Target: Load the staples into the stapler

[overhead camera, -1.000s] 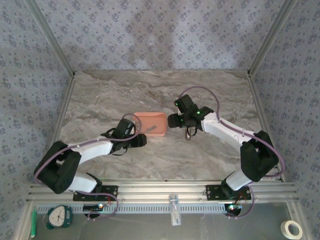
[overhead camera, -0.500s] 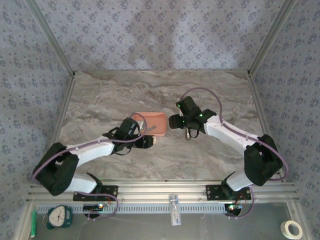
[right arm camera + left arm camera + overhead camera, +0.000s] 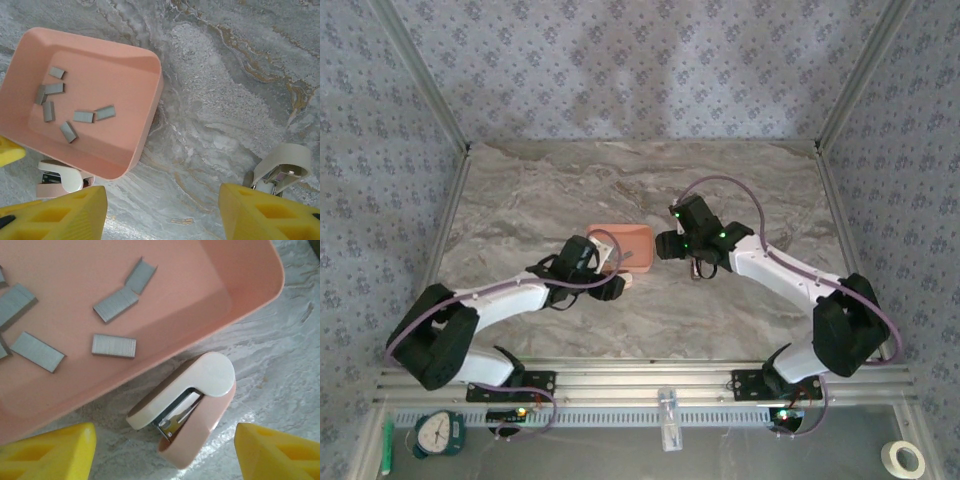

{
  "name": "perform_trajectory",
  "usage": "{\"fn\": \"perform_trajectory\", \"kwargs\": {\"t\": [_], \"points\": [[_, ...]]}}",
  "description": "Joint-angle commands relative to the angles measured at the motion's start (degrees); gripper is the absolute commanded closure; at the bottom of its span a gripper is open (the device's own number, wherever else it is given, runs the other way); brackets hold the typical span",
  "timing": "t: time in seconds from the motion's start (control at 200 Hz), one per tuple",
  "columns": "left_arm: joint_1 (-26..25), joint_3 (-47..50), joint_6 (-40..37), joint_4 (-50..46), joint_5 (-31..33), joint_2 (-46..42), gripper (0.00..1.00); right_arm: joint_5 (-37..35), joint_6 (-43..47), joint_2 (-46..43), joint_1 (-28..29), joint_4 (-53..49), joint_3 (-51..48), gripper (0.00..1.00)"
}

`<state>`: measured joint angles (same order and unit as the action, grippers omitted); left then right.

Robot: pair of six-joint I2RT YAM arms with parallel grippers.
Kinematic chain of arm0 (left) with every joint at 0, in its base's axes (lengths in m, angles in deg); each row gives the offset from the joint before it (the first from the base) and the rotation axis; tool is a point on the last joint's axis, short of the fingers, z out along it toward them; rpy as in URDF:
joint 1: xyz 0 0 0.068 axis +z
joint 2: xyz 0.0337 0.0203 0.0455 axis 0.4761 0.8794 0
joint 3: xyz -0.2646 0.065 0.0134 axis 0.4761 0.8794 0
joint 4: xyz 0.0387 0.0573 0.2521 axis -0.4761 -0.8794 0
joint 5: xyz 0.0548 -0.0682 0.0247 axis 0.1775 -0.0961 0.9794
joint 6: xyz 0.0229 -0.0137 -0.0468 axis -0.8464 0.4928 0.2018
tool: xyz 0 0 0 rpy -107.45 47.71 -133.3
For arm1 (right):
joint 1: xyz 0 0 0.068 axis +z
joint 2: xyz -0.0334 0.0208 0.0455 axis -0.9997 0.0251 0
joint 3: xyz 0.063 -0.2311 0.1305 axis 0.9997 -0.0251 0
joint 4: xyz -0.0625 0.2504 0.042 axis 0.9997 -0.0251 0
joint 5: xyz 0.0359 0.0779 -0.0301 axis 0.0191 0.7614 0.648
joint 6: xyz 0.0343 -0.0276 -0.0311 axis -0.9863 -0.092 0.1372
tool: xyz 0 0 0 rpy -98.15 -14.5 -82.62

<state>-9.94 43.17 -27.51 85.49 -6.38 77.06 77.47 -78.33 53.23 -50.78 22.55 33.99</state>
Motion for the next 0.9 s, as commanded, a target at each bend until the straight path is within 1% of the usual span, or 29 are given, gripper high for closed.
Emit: {"fn": "perform_trajectory", "kwargs": {"t": [0.0, 0.16, 0.305, 0.52, 0.66, 0.745, 0.895], "points": [[-0.29, -2.30, -3.00, 1.07, -1.22, 3.01, 0.25, -1.33, 1.03, -1.58, 0.27, 0.29, -0.90, 0.38], [-0.23, -5.50, -5.52, 1.39, -1.09, 6.64, 0.20, -1.58, 1.38, -1.93, 0.28, -0.01, -1.17, 0.38], [-0.30, -7.86, -8.03, 0.59, -2.84, 9.53, 0.20, -1.78, 1.43, -2.11, 0.15, -0.46, -1.43, 0.38], [-0.38, -7.98, -9.97, -1.17, -7.19, 10.52, 0.33, -1.84, 1.35, -3.08, 0.09, 0.00, -2.39, 0.38], [-1.13, -7.66, -10.66, -2.99, -7.00, 10.32, 0.42, -1.87, 1.40, -3.41, -0.09, 0.19, -2.57, 0.38], [-1.97, -7.65, -10.98, -4.41, -6.24, 10.30, 0.43, -2.06, 1.47, -3.70, -0.10, 0.43, -2.73, 0.38], [-2.89, -7.52, -11.74, -6.31, -2.77, 10.30, 0.44, -2.19, 1.56, -3.99, -0.08, 0.60, -2.95, 0.38]]}}
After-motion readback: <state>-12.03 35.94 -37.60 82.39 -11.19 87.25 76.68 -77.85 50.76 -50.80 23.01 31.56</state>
